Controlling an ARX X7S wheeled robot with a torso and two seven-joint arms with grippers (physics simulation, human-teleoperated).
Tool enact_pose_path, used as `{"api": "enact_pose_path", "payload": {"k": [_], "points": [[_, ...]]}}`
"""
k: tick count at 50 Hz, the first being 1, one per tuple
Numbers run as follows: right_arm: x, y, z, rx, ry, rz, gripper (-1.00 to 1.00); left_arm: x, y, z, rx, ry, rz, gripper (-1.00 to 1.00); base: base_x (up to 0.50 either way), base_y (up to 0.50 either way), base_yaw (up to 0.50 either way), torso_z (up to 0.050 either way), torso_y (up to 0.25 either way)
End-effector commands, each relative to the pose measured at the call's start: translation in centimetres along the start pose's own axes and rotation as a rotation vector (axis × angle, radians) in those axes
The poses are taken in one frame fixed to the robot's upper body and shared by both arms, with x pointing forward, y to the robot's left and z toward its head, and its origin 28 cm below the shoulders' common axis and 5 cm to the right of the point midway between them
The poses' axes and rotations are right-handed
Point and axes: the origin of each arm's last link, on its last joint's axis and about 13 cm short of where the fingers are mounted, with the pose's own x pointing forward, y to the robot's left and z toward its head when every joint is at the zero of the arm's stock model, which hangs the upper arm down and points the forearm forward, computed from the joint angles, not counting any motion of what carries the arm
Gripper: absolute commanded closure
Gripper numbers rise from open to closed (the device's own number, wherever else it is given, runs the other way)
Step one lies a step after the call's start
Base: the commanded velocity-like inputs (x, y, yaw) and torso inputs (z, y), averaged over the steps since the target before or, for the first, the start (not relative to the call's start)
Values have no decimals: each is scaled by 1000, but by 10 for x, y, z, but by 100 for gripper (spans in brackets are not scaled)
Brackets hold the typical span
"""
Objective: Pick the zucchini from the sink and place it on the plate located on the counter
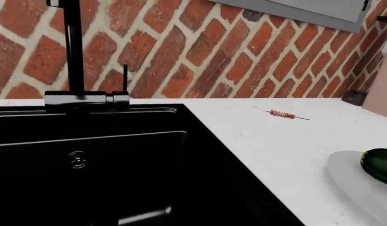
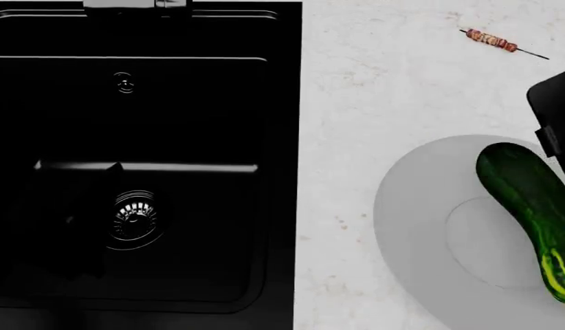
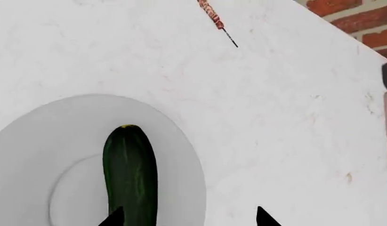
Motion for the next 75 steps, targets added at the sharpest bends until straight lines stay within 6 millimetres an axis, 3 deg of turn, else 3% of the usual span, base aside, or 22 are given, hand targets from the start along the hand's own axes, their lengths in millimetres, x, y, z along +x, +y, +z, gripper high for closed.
{"api": "enact_pose_path", "payload": {"k": [1,11,12,13,19,22,26,45,75], "points": [[-39,6,-32,71,-150,-127,-100,-4,-3,5,26,-13,6,-100,0,0,0,0,0],[-70,16,-63,168,-273,-195,-100,-5,-5,5,28,-15,4,-100,0,0,0,0,0],[-79,26,-80,201,-334,-268,-100,-5,-3,3,24,-14,6,-100,0,0,0,0,0],[-80,29,-85,207,-342,-283,-100,-4,-3,1,22,-11,7,-100,0,0,0,0,0],[-64,50,-106,208,-386,-288,-100,-7,-5,-1,22,-17,3,-100,0,0,0,0,0],[-45,61,-119,226,-394,-269,-100,-9,-8,-3,24,-18,-4,-100,0,0,0,0,0],[-36,60,-119,261,-393,-282,-100,-11,-8,-2,30,-20,-3,-100,0,0,0,0,0],[-67,65,-138,284,-433,-424,-100,-10,-9,2,26,-28,-5,-100,0,0,0,0,0],[-92,73,-157,300,-475,-515,-100,-11,-9,3,26,-38,-7,-100,0,0,0,0,0]]}}
